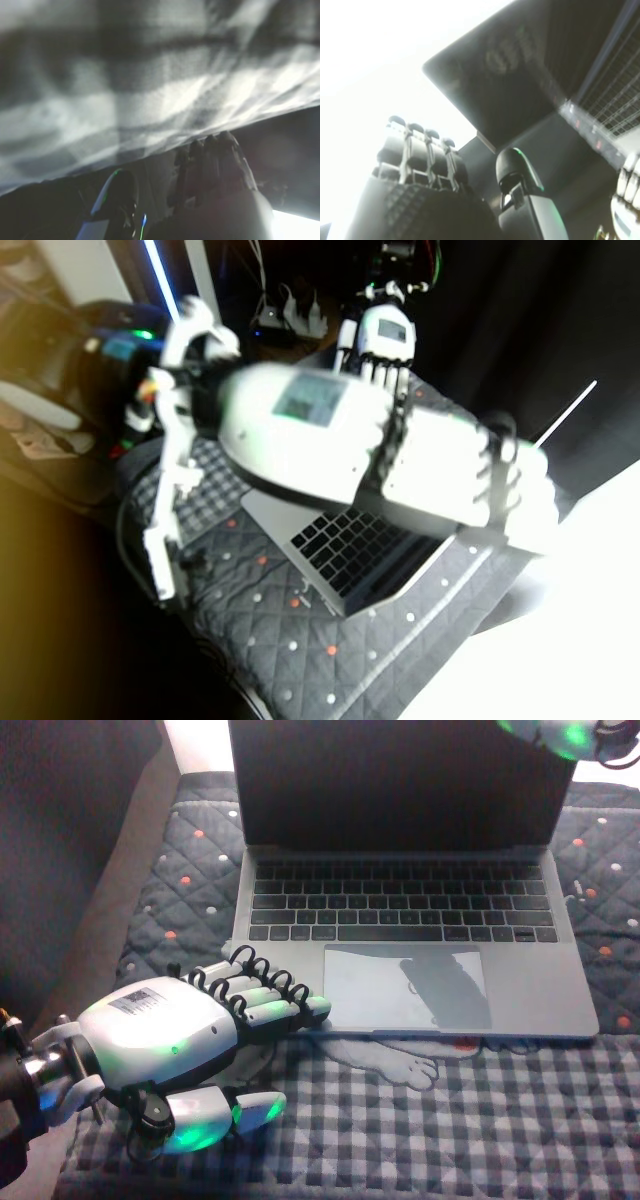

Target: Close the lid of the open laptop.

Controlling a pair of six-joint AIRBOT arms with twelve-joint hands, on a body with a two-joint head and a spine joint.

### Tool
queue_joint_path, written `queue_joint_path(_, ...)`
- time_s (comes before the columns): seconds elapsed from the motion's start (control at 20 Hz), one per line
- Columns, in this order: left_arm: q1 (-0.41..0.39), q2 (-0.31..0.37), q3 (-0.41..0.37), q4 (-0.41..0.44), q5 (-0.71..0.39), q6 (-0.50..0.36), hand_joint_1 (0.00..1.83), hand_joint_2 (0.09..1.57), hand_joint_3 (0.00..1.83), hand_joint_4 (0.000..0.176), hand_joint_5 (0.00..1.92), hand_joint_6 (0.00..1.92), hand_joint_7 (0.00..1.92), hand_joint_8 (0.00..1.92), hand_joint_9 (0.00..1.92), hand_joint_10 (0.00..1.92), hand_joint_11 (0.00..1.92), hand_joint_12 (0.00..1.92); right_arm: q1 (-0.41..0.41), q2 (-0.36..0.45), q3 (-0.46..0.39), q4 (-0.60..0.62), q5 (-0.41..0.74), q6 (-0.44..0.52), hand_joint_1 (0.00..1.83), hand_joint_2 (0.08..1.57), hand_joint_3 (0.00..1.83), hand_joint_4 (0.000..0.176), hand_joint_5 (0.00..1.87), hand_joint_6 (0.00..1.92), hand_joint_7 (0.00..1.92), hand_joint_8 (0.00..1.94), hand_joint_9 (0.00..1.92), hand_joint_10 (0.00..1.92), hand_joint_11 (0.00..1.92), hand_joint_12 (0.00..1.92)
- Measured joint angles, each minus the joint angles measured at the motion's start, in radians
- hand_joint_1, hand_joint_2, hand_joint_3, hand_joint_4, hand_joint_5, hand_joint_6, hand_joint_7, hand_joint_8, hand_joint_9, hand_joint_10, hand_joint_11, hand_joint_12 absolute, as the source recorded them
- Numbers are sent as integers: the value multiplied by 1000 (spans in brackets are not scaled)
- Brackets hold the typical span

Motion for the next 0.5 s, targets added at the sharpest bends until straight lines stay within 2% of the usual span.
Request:
queue_joint_path(0.05,0,0,0,0,0,-2,349,1457,0,0,182,6,170,4,150,11,0,322,0,-2,0,-1,-4,0,348,1411,0,0,0,0,32,10,73,28,29,15)
queue_joint_path(0.1,0,-3,0,0,-2,-2,358,1460,0,0,160,6,148,3,126,6,0,243,0,-3,-1,-12,-12,0,538,1313,14,0,94,13,247,1,385,285,5,1220)
queue_joint_path(0.15,0,-3,0,-1,-2,-2,338,1468,2,0,154,5,145,3,125,6,0,207,0,-2,-3,-18,-12,0,503,1332,5,0,287,120,461,128,375,1066,262,1755)
queue_joint_path(0.2,0,-3,0,0,0,-5,304,1478,5,0,151,3,141,1,121,4,0,170,0,0,-11,-32,0,-3,540,1339,2,0,249,414,384,573,281,1350,260,1888)
queue_joint_path(0.25,0,-3,0,0,3,-6,296,1479,3,0,150,2,139,0,119,3,0,143,10,4,-21,-47,7,-3,537,1347,2,0,57,961,218,1166,222,1634,278,1914)
queue_joint_path(0.3,0,-3,0,0,6,-11,289,1478,1,0,148,1,136,0,117,2,0,116,12,5,-32,-65,13,-3,549,1350,2,0,11,1314,132,1512,204,1810,311,1920)
queue_joint_path(0.35,0,-3,0,0,6,-13,307,1470,0,0,169,5,160,3,144,10,0,230,11,5,-36,-67,11,-3,585,1339,0,0,1,1391,122,1570,289,1860,482,1921)
queue_joint_path(0.4,0,-3,0,1,7,-13,338,1463,0,0,182,8,167,4,147,10,0,239,11,10,-47,-82,3,-3,617,1330,0,0,0,1493,141,1670,392,1903,638,1921)
queue_joint_path(0.45,0,-4,0,1,5,-13,324,1466,0,0,175,3,157,2,139,6,0,220,11,13,-55,-87,2,-3,662,1322,0,0,0,1528,123,1636,373,1843,636,1921)
queue_joint_path(0.5,0,-4,0,1,3,-14,286,1472,3,0,168,0,143,2,131,2,0,208,11,30,-80,-110,-4,-3,654,1310,0,0,0,1526,79,1568,275,1782,539,1921)
